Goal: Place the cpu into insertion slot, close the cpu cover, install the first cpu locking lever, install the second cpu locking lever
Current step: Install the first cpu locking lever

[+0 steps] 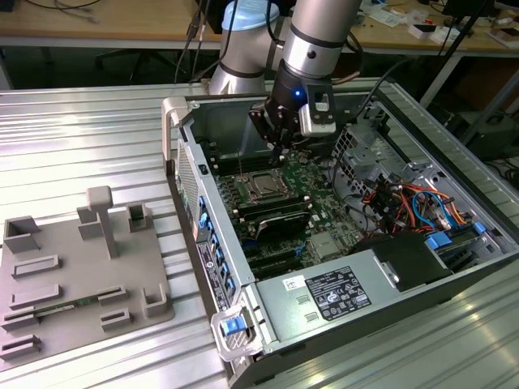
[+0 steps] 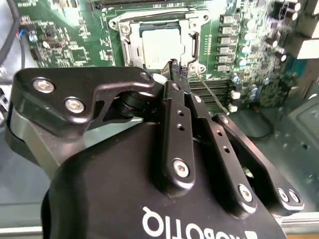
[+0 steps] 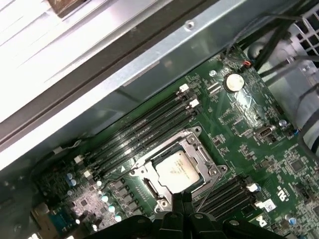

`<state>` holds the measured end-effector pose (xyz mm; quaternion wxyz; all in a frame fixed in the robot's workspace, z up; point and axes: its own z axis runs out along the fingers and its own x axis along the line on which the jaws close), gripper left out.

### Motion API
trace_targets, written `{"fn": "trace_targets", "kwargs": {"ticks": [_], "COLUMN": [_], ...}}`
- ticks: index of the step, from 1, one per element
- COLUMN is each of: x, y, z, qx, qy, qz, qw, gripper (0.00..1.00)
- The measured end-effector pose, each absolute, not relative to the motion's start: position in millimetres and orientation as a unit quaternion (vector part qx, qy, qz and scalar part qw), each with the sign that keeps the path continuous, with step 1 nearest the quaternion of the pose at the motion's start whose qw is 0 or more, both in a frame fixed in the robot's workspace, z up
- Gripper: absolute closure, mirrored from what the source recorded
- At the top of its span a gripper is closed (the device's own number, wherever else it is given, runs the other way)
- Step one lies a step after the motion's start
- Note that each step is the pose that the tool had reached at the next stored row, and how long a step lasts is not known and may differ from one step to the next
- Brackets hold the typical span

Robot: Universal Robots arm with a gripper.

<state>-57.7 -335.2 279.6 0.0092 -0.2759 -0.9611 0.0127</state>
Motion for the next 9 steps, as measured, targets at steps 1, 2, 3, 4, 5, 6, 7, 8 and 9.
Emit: {"fn": "trace_targets", "kwargs": {"ticks": [1,2,3,4,5,6,7,8,9], "x": [-57.7,-57.7,-57.7,-57.7,-57.7,-57.7,-57.7,-57.7,-57.7], "y": [-335.2,-335.2,-335.2,-335.2,-335.2,-335.2,-335.2,-335.2,-335.2], "z": [279.5,279.5,279.5,279.5,279.5,279.4,279.5,279.5,279.5], "qx": [-0.268,-0.251,-0.240,-0.231,-0.220,-0.210,-0.199,-0.190,-0.179], "qy": [-0.963,-0.968,-0.971,-0.973,-0.975,-0.977,-0.980,-0.982,-0.984], "qz": [0.013,0.013,0.013,0.013,0.013,0.013,0.013,0.014,0.014], "qw": [0.009,0.009,0.009,0.009,0.008,0.008,0.008,0.008,0.008], "gripper": [0.89,0.89,0.89,0.89,0.89,0.89,0.89,0.89,0.89]}}
